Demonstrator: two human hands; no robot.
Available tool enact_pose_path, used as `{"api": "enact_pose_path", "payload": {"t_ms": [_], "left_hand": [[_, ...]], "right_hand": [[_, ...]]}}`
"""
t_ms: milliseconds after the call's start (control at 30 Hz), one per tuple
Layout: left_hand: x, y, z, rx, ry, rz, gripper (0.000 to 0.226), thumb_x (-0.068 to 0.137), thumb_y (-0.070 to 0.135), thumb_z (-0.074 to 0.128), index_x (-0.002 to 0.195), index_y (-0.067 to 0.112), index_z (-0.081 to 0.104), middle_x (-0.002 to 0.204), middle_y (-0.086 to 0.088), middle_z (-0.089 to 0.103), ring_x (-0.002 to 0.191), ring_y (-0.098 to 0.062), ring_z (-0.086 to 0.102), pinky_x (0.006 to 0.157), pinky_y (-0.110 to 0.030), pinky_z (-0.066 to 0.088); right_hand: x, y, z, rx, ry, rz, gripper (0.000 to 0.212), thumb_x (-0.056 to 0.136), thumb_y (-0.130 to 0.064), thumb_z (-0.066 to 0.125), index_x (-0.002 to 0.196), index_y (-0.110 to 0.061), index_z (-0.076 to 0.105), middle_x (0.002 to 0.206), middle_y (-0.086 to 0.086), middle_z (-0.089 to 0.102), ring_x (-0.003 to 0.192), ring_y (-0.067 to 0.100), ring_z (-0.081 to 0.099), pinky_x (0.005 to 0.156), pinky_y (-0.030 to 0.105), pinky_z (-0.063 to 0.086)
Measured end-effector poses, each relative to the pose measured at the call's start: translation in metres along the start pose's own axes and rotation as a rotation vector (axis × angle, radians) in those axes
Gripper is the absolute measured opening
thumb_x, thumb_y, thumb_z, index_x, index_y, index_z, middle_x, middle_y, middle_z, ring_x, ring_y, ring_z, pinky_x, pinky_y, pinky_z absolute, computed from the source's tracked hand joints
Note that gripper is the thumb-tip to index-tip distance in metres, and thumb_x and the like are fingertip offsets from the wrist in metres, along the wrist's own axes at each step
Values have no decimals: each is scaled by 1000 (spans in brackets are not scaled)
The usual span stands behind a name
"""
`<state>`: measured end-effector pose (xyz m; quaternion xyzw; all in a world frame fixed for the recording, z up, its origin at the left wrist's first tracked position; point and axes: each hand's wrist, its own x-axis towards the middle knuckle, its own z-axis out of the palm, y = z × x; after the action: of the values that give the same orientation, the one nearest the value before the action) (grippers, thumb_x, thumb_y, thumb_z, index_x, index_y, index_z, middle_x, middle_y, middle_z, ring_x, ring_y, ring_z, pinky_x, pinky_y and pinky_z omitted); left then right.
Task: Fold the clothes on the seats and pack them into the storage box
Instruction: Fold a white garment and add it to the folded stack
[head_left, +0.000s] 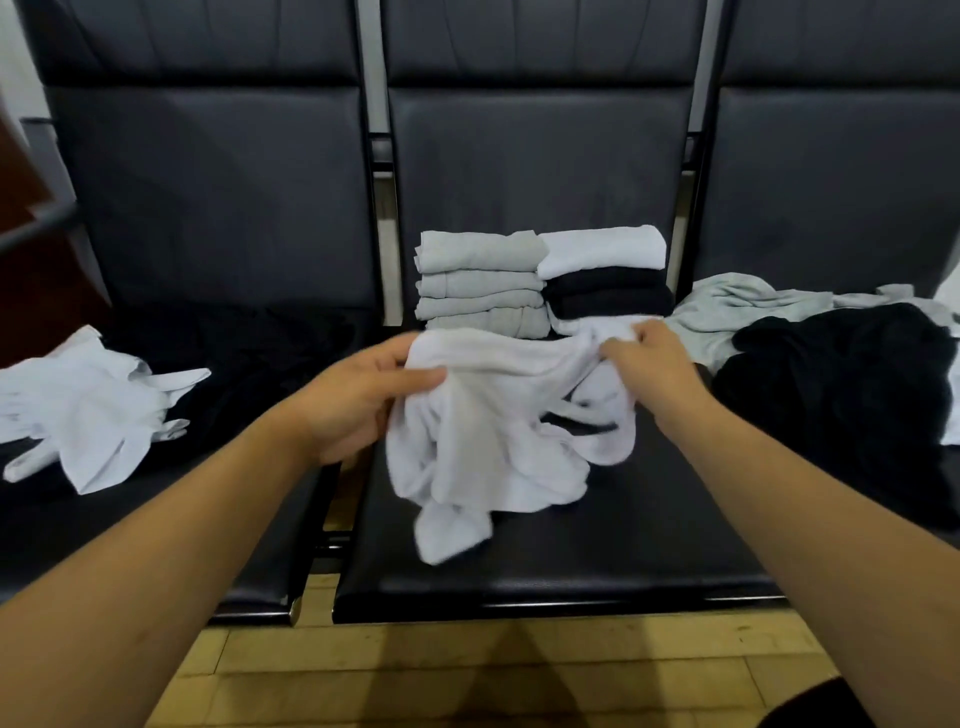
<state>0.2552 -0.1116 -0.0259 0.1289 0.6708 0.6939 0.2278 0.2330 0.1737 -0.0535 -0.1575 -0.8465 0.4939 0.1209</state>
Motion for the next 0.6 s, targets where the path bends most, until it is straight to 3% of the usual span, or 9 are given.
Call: {"api": "enact_pose_path", "payload": {"t_ms": [33, 100, 167, 233, 333, 433, 533, 600], "left_hand": [[0, 7, 8, -40, 24, 37, 38, 90, 13, 59, 128, 15, 61, 118, -9, 71, 106, -24, 69, 89, -35, 58], [1, 15, 23, -48, 66, 49, 33, 96, 14, 56, 128, 17, 62, 119, -9, 71, 107, -24, 69, 93, -38, 56], [2, 13, 28, -45, 82, -7, 30, 99, 15, 54, 127, 18, 63, 119, -11, 71, 110, -29, 68, 98, -44, 54], [3, 6, 26, 29, 75, -83, 27, 98, 19, 57, 124, 17, 66, 115, -12, 72, 110, -32, 68, 97, -46, 54], [4, 0, 12, 355, -42, -125, 34, 88, 25, 74, 120, 17, 67, 114, -5, 73, 108, -24, 69, 97, -42, 53], [-3, 0, 2, 695, -217, -271, 33, 84, 20, 77, 116, 20, 68, 110, 5, 74, 101, -13, 71, 92, -33, 55], [-3, -8, -14, 832, -91, -295, 18, 82, 14, 73, 100, 13, 70, 87, -4, 75, 79, -20, 70, 76, -29, 55], [-2, -14, -20, 623, 48, -219, 13, 85, 5, 68, 98, 6, 67, 83, -12, 73, 76, -25, 70, 70, -29, 53]], "right_hand": [[-6, -2, 5, -71, -55, -104, 47, 93, -25, 63, 136, -12, 50, 121, 2, 55, 108, 20, 54, 80, 27, 41], [-30, -22, 16, 62, -270, -278, 62, 94, -32, 66, 149, -24, 38, 135, -9, 51, 119, 7, 52, 89, 15, 39], [-55, -41, 31, 248, -606, -275, 59, 93, -38, 68, 146, -33, 42, 131, -17, 60, 119, 0, 58, 96, 18, 45], [-67, -47, 41, 107, -714, -317, 46, 90, -37, 71, 132, -30, 55, 117, -11, 69, 109, 5, 66, 93, 29, 54], [-63, -47, 38, -82, -561, -312, 18, 93, -27, 66, 98, -10, 67, 84, -1, 66, 76, 12, 60, 68, 30, 47], [-55, -44, 23, 211, -391, -174, 14, 95, -18, 62, 86, -9, 69, 77, 4, 67, 74, 14, 59, 70, 31, 44], [-39, -34, 9, 393, -176, -37, 15, 95, -18, 59, 86, -16, 71, 88, 6, 71, 85, 20, 64, 77, 34, 48], [-27, -19, 7, 245, -68, -3, 17, 96, -21, 57, 87, -10, 66, 90, 8, 67, 87, 26, 61, 75, 35, 48]]}}
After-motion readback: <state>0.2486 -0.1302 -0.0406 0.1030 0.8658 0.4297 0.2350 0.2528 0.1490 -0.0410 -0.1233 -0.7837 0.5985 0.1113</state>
